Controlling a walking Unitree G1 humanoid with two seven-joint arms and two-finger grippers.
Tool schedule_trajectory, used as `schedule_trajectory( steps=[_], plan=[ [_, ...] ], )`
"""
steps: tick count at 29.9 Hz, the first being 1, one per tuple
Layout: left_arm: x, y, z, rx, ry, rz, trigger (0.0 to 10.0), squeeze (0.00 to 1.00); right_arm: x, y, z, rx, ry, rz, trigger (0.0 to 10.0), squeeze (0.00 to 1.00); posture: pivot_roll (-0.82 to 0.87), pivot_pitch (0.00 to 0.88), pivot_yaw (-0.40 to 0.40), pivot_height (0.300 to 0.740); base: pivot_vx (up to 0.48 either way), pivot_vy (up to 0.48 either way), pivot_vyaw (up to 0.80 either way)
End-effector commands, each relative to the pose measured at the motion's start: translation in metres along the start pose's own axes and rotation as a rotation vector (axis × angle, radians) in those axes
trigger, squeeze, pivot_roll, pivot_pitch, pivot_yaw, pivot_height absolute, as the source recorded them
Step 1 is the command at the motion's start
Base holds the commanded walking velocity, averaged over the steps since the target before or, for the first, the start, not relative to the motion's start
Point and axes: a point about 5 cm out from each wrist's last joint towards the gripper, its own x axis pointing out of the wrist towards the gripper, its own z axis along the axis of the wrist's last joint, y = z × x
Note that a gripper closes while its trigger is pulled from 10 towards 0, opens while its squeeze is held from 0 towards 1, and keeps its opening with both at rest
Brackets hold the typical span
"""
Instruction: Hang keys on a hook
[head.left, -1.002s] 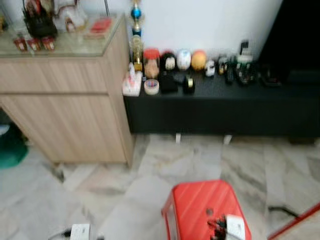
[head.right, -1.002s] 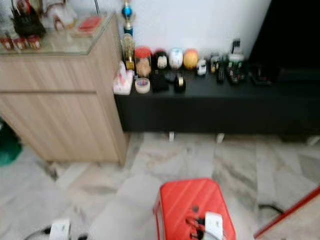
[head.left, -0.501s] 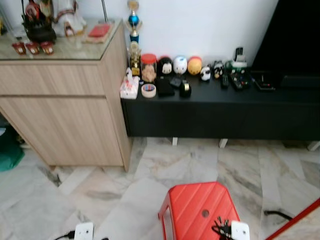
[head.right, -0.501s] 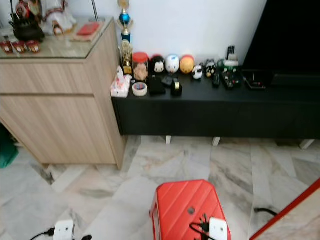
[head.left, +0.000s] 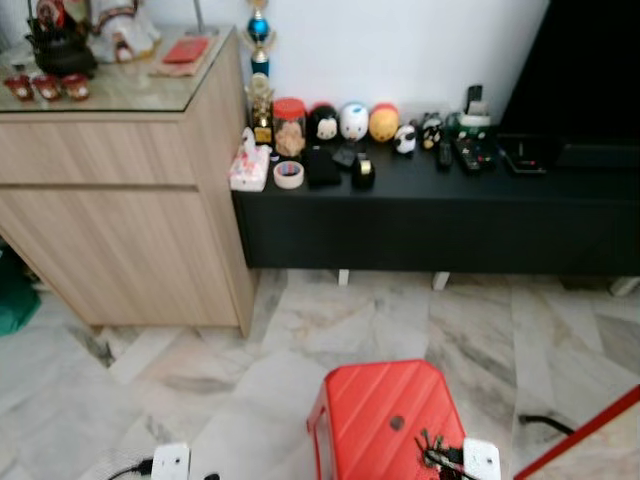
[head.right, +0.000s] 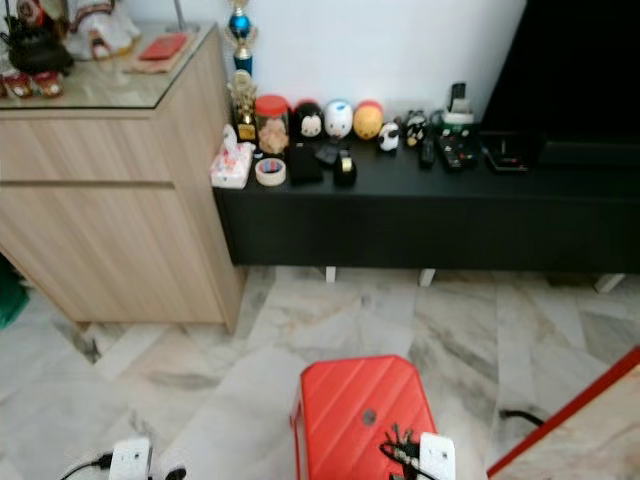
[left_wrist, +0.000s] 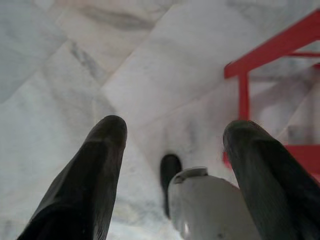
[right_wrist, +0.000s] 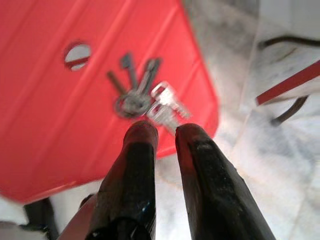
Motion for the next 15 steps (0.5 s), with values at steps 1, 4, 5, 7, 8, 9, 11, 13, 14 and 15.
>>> schedule_trajectory(
  steps=[1,4,5,7,8,9,11,13,14,15],
  plan=[
    [-0.0020,0.0044,-0.0045,0.003,0.010,0.015,10.0,0.00,0.0004,0.0025,0.0006,0.000,0.000,0.008,10.0,0.00,0.04,0.000,-0.032,0.740,0.000,0.000,0.00],
    [-0.0020,0.0038,-0.0042,0.001,0.006,0.013,10.0,0.00,0.0003,0.0025,0.0006,0.004,-0.001,0.008,10.0,0.00,0.04,0.000,-0.032,0.740,0.000,0.000,0.00],
    [-0.0020,0.0036,-0.0042,0.002,0.005,0.012,10.0,0.00,0.0003,0.0026,0.0005,0.004,-0.002,0.009,10.0,0.00,0.04,0.000,-0.032,0.740,0.000,0.000,0.00],
    [-0.0020,0.0035,-0.0038,0.001,0.002,0.012,10.0,0.00,0.0003,0.0026,0.0005,0.004,-0.002,0.009,10.0,0.00,0.04,0.000,-0.032,0.740,0.000,0.000,0.00],
    [-0.0019,0.0034,-0.0035,0.002,0.001,0.012,10.0,0.00,0.0003,0.0026,0.0005,0.003,-0.002,0.009,10.0,0.00,0.04,0.000,-0.033,0.740,0.000,0.000,0.00],
    [-0.0018,0.0031,-0.0032,0.004,0.000,0.010,10.0,0.00,0.0003,0.0026,0.0006,0.003,-0.002,0.010,10.0,0.00,0.04,0.000,-0.033,0.740,0.000,0.000,0.00],
    [-0.0014,0.0028,-0.0016,0.018,-0.007,0.011,10.0,0.00,0.0004,0.0025,0.0008,0.002,-0.003,0.010,10.0,0.00,0.04,0.000,-0.033,0.740,0.000,0.000,0.00],
    [-0.0011,0.0023,-0.0008,0.020,-0.010,0.011,10.0,0.00,0.0004,0.0024,0.0009,0.003,-0.003,0.009,10.0,0.00,0.04,0.000,-0.033,0.740,0.000,-0.317,0.00],
    [-0.0011,0.0021,-0.0007,0.019,-0.011,0.011,10.0,0.00,0.0004,0.0023,0.0009,0.004,-0.003,0.008,10.0,0.00,0.04,0.000,-0.033,0.740,0.000,-0.337,0.00],
    [-0.0009,0.0017,-0.0004,0.013,-0.011,0.010,10.0,0.00,0.0004,0.0022,0.0010,0.004,-0.003,0.008,10.0,0.00,0.04,0.000,-0.034,0.740,0.000,-0.360,0.00]
  ],
)
